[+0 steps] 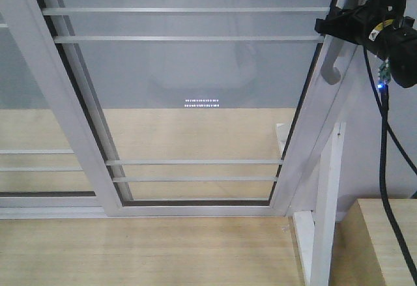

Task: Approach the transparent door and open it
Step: 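Close the right gripper around the silver vertical door handle, then pull the handle with the right gripper, sliding the door open partway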

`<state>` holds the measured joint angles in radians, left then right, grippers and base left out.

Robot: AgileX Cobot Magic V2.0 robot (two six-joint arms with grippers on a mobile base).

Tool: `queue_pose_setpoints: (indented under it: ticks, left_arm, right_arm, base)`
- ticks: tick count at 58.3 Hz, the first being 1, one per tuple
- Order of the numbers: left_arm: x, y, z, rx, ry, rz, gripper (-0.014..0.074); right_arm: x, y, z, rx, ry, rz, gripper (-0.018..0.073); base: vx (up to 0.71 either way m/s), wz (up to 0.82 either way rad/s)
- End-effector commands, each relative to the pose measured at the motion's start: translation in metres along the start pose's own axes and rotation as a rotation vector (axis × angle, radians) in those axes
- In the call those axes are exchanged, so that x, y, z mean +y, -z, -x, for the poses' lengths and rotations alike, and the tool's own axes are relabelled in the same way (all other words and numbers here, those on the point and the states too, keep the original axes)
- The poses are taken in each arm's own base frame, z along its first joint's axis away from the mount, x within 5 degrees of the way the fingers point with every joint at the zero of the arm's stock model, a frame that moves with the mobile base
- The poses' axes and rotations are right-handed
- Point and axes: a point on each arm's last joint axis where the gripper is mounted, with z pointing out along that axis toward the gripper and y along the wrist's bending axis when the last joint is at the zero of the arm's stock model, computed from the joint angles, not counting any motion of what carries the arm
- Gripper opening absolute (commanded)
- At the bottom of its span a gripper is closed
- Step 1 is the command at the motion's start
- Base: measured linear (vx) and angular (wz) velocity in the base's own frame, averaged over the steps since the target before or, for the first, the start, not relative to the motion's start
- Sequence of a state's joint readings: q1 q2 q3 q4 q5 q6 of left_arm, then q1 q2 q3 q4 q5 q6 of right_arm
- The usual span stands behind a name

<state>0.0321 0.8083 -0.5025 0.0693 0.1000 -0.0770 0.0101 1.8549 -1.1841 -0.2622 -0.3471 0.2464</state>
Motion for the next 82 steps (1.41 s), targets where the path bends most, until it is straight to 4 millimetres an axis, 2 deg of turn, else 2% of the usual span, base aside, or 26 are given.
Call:
queue_pose_setpoints:
  ticks: [1,35,63,73,82]
  left_arm:
    - [-0.001,0.003,0.017,-0.115,0.002,-0.011,0.0273]
    - [-0.001,0.003,0.017,-0.114,0.002,-0.011,0.0273]
    - [-0.001,0.003,0.017,-0.114,0.002,-0.011,0.0273]
    - [-0.001,0.003,0.017,-0.114,0.005,-0.011,0.0273]
    - [-0.001,0.003,0.017,-0.114,0.005,-0.011,0.0273]
  right_arm:
    - [0.008,0.011,0.038,-0.158,0.024,0.040,0.0278]
    - [0.083,0.014,0.038,-0.186,0.083,0.229,0.0278]
    - [0.126,0.022,0.038,-0.208,0.093,0.337,0.0278]
    - [0.147,0.028,0.042,-0.241,0.096,0.393,0.0278]
    - [0.156,0.034,0.047,-0.260,0.090,0.417,0.0278]
  base:
    - [0.00,0.00]
    - [0.00,0.00]
    - [0.00,0.00]
    - [0.00,0.00]
    - [0.00,0.00]
